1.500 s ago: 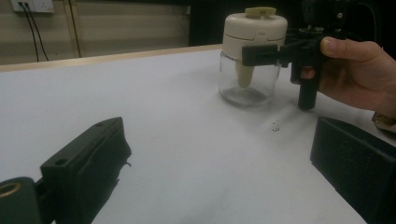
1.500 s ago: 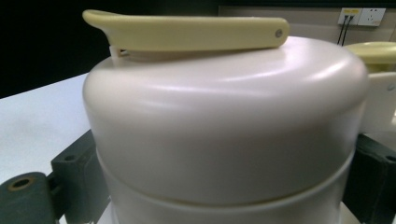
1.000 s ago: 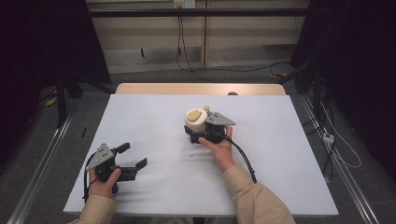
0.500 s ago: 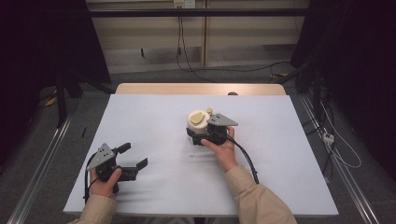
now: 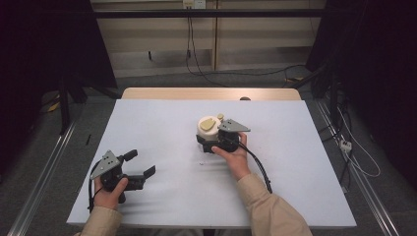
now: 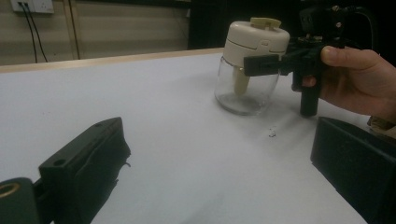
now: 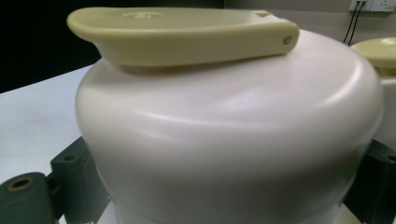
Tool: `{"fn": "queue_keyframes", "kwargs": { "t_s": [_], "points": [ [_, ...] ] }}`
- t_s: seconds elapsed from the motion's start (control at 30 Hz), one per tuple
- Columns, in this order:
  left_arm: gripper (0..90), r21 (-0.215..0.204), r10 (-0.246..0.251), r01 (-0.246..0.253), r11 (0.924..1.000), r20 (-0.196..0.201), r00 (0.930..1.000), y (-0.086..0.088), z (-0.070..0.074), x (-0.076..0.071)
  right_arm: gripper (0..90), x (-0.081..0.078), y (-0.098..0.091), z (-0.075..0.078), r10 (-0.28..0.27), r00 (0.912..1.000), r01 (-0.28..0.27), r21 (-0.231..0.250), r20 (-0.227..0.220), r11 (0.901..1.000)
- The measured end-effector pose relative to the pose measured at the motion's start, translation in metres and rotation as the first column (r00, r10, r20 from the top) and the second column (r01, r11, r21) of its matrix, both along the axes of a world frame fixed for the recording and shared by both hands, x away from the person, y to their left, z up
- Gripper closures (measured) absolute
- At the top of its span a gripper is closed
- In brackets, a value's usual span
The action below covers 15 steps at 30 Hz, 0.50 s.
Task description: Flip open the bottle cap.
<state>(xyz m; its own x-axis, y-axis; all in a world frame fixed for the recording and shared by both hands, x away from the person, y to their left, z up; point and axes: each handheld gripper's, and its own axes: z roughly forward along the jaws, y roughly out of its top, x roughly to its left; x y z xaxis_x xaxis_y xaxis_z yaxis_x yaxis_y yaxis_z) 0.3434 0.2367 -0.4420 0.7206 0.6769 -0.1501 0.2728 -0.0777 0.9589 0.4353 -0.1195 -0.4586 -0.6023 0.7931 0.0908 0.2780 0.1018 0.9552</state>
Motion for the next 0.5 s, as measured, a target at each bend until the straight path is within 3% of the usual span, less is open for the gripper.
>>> {"fn": "queue_keyframes", "kwargs": {
  "t_s": [0.27,0.5],
  "points": [
    [3.3,-0.022,0.011,-0.011,0.9997,0.004,0.9999,-0.009,0.009,0.005,6.8,-0.001,0.0,0.0,0.002,1.0,-0.002,0.001,0.001,1.0],
    [6.1,-0.023,-0.019,0.019,0.9995,-0.008,0.9998,-0.025,0.016,0.01,6.8,-0.001,0.0,0.0,0.0,1.0,0.0,-0.003,0.0,1.0]
  ]
}}
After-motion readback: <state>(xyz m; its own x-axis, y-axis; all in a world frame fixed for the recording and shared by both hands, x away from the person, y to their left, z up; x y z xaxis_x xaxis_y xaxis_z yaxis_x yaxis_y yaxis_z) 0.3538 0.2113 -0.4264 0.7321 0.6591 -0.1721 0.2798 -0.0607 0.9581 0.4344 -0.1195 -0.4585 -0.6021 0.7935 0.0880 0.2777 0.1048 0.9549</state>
